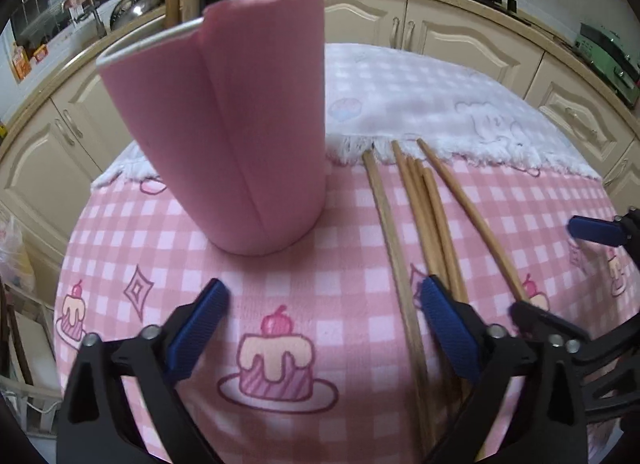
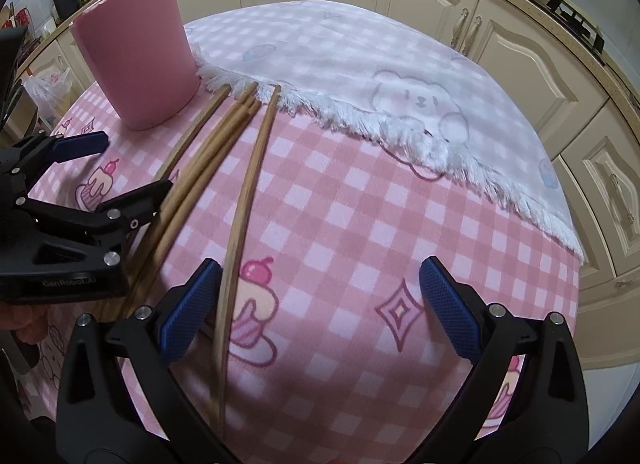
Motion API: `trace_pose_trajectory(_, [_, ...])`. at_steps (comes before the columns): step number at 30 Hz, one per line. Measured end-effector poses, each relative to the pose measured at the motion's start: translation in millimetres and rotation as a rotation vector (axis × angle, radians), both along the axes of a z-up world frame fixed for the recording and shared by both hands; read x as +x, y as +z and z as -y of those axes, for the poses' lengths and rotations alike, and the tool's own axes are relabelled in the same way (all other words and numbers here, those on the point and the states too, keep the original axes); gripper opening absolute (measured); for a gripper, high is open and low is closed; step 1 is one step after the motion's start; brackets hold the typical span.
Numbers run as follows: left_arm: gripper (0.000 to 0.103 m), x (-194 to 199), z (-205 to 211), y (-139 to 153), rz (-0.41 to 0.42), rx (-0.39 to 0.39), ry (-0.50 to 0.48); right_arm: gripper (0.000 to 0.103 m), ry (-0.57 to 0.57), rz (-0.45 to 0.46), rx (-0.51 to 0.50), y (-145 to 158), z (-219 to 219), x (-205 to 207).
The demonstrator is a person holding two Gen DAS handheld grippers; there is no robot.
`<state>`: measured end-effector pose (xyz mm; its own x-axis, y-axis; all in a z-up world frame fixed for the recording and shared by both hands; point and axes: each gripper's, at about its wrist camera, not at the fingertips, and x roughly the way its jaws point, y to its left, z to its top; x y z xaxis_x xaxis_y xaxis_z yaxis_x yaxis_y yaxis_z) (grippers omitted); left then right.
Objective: Organize utensils
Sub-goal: 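Grasp a chopstick with the right tool while the left tool grasps another, then lift both chopsticks upright and carry them over the pink cup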
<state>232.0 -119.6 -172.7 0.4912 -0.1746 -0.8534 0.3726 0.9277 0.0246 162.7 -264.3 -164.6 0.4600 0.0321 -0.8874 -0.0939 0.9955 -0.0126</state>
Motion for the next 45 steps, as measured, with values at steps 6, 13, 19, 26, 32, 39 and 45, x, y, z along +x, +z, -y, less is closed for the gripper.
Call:
trace_pose_trajectory(6, [0.043,-1.3,15.4,9.1,-0.022,0.011,-0.085,0.081,0.014,-0.005,0.020,4.0,-9.8,18.6])
trace_pose_trajectory(13, [0.006,15.0,22.2,11.4,-0.081,-0.017,-0.130,0.017,0.070,0.006,0.025,10.8,-25.3,42.4])
trace_pose_trajectory(19, [0.005,0.6,9.9,13.6,-0.071,-0.069,-0.135,0.006,0.063,0.011,0.144,13.8,-10.8,33.2])
trace_pose_trajectory(26, [0.005,-23.4,-8.8,36.9,0.023,-0.149,-0.132,0.006,0.035,0.130,0.314,44.1,15.0,5.0])
trace_pose_trajectory(32, [0.005,-43.8,-21.5,75.5,0.170,-0.224,-0.133,0.006,0.035,0.270,0.418,77.8,28.9,-11.7])
trace_pose_trajectory(39, [0.005,-56.1,-47.3,118.9,0.368,-0.351,-0.060,0.006,0.049,0.401,0.470,107.8,27.7,-22.0])
trace_pose_trajectory(45, [0.005,-53.6,-71.5,147.3,0.497,-0.426,0.035,0.006,0.067,0.478,0.481,131.2,19.5,-18.7])
